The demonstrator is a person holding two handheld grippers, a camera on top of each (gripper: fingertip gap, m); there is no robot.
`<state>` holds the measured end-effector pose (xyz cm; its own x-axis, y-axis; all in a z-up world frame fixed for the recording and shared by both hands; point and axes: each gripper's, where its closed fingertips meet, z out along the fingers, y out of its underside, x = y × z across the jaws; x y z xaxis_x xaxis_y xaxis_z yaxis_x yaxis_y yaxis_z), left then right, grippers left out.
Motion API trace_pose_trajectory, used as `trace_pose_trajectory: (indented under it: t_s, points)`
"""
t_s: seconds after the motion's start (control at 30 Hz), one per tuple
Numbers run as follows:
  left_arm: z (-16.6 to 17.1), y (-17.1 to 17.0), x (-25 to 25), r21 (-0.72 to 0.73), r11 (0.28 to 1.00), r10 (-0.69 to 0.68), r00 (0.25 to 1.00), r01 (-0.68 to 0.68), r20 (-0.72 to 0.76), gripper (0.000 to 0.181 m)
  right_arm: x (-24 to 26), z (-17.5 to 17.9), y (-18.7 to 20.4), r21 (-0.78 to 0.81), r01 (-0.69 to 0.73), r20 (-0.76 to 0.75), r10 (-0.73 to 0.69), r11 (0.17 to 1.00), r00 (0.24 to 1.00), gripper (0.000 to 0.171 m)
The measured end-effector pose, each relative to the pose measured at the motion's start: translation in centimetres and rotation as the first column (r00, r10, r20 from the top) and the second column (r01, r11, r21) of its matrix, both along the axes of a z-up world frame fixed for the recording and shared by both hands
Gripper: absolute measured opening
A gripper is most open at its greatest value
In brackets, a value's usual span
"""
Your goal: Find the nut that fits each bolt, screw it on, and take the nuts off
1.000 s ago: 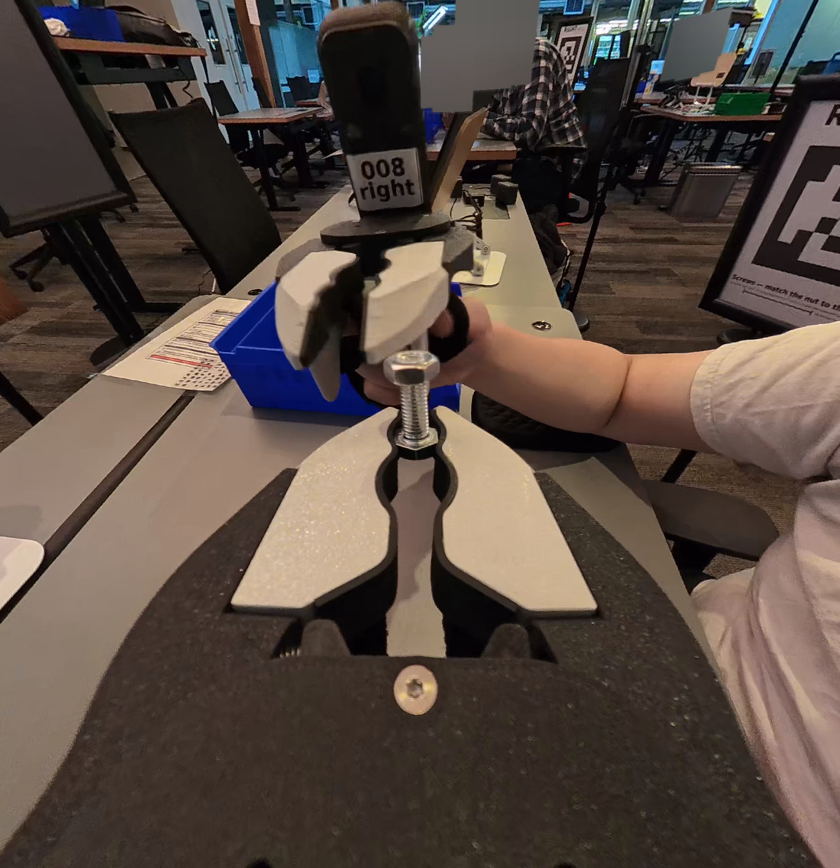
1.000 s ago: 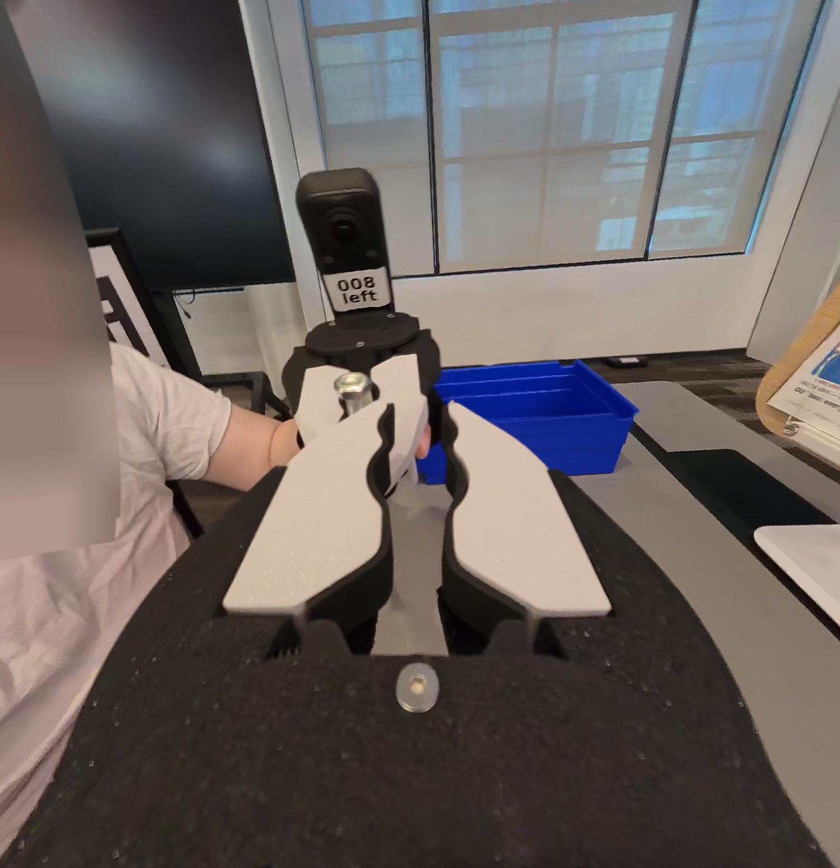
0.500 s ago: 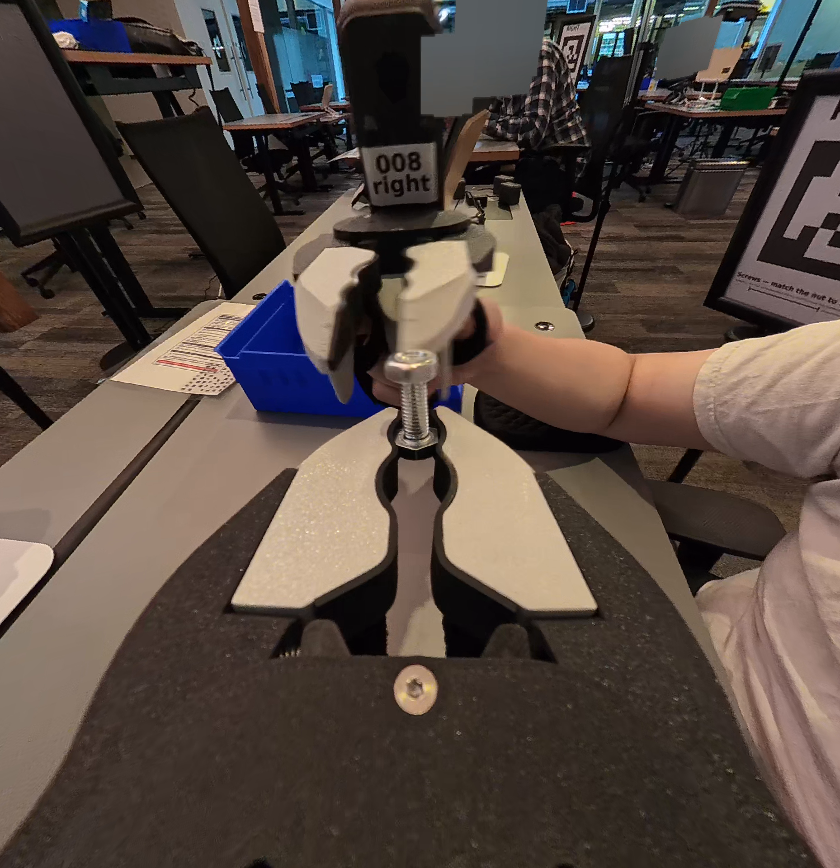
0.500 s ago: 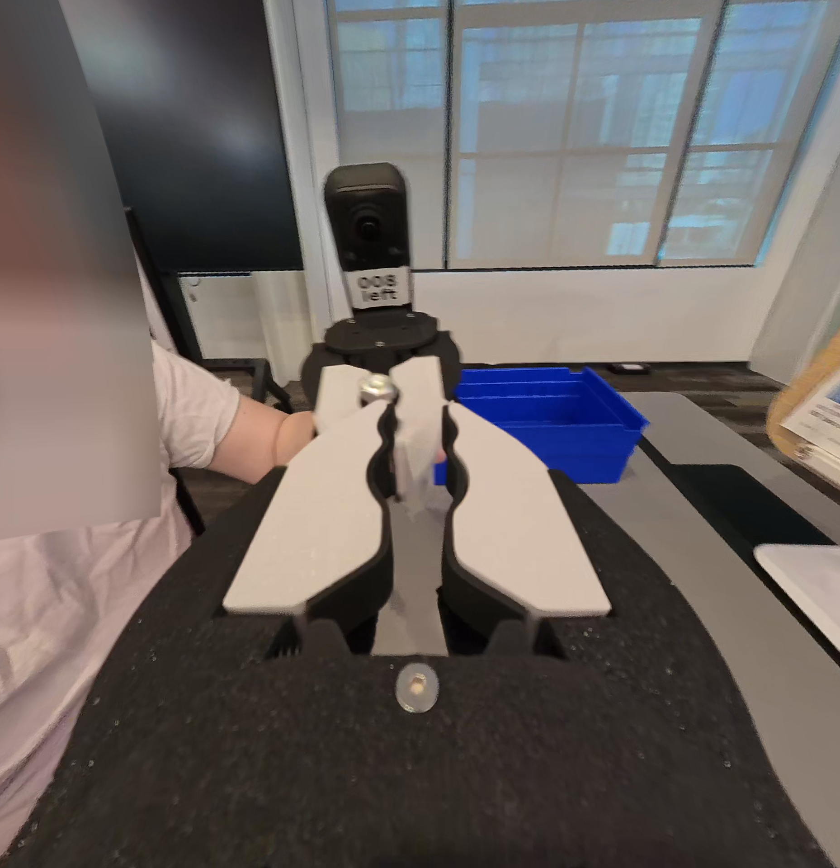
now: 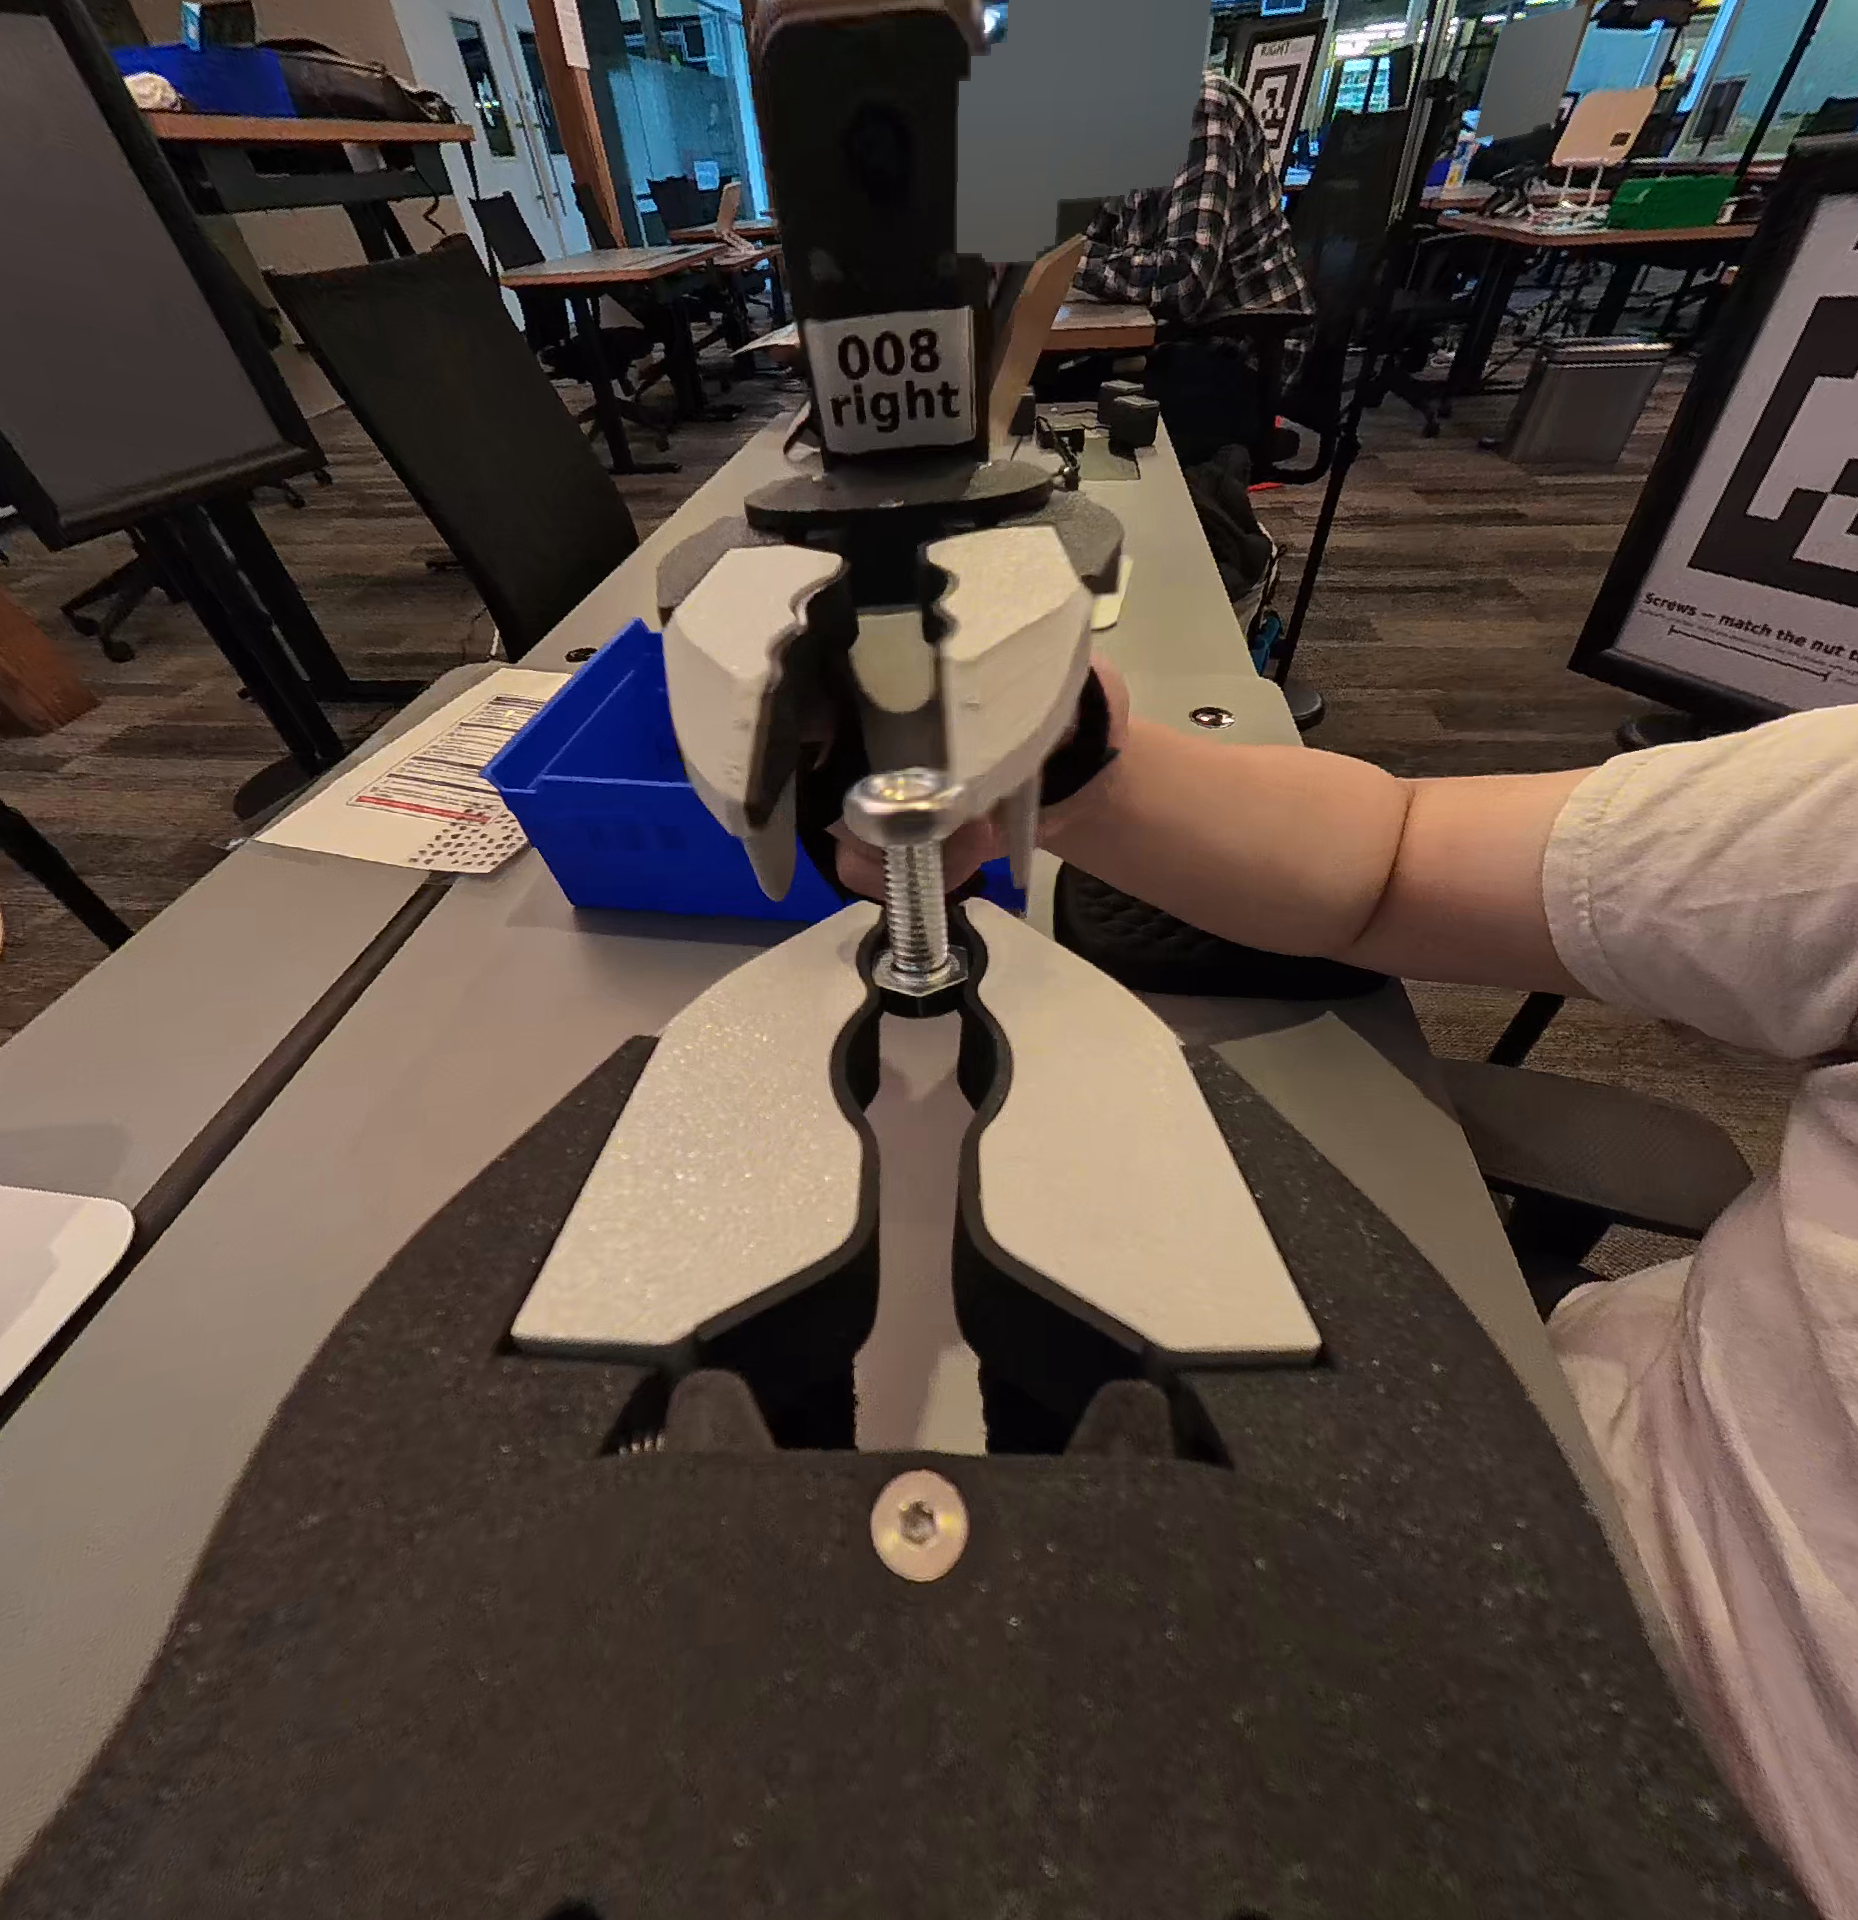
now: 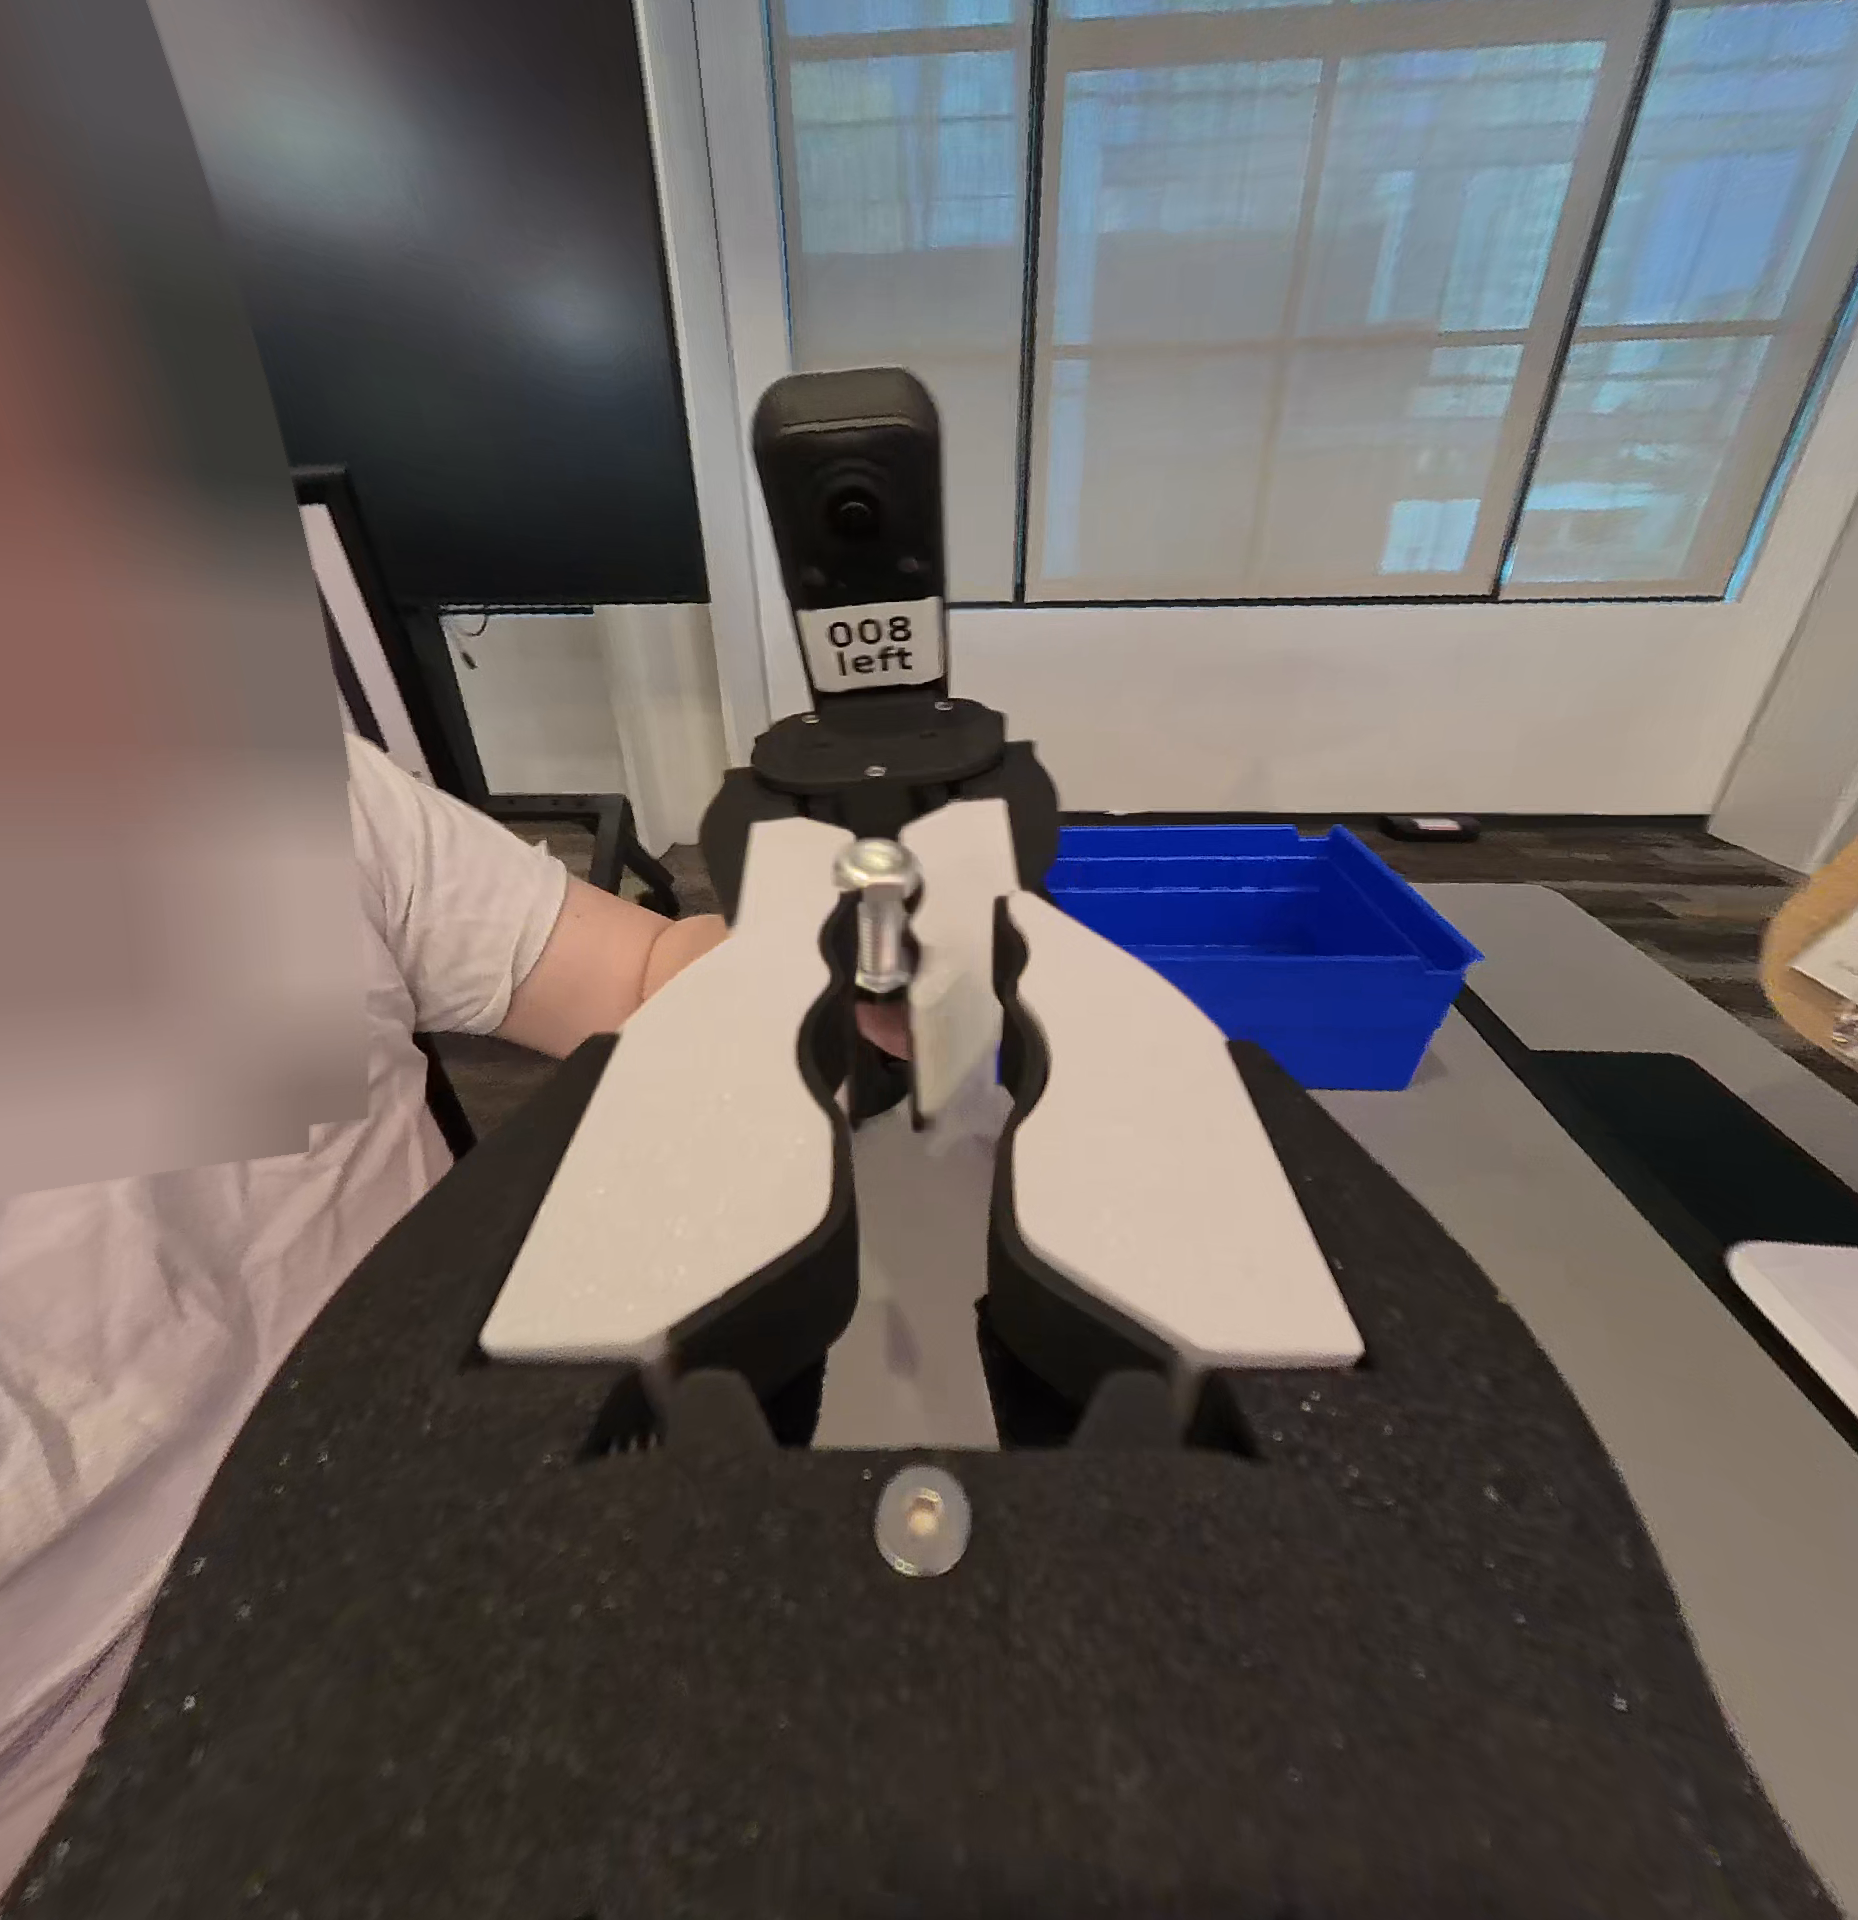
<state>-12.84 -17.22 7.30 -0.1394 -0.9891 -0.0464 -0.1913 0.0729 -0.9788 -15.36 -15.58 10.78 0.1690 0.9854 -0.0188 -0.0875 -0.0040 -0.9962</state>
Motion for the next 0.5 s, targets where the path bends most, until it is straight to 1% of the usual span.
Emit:
trace_pose_trajectory:
  t_s: [0.03, 0.07, 0.13, 0.2, 0.37, 0.5]
  points:
    - [0.1, -0.1, -0.1, -0.006, 1.0, -0.009, 1.0, 0.009, 0.003, 0.009, 0.5, 0.0, 0.7, -0.012, 0.034, -0.011, -0.034, 0.999, 0.999, 0.018]
    - [0.1, -0.1, -0.1, -0.011, 1.0, -0.012, 1.0, 0.012, 0.003, 0.009, 1.0, 0.1, 1.2, -0.029, 0.052, -0.026, -0.052, 0.998, 0.998, 0.018]
    - [0.1, 0.1, -0.1, -0.002, 1.0, -0.002, 1.0, 0.002, 0.004, 0.009, 1.3, 0.6, 0.8, -0.059, 0.002, -0.068, -0.006, 0.998, 0.998, 0.019]
    - [0.0, 0.1, 0.0, -0.006, 1.0, -0.005, 1.0, 0.005, -0.001, 0.009, 1.0, 1.0, 0.2, -0.041, -0.019, -0.083, 0.016, 0.999, 0.996, 0.019]
    - [-0.2, 0.0, 0.1, -0.006, 1.0, -0.008, 1.0, 0.008, -0.007, 0.009, -0.8, 0.3, -1.0, 0.014, -0.024, 0.011, 0.024, 1.0, 1.0, 0.024]
    - [-0.2, -0.2, 0.1, -0.002, 1.0, -0.014, 1.0, 0.014, -0.009, 0.009, -1.2, 0.2, -1.0, 0.02, -0.005, 0.019, 0.005, 1.0, 1.0, 0.024]
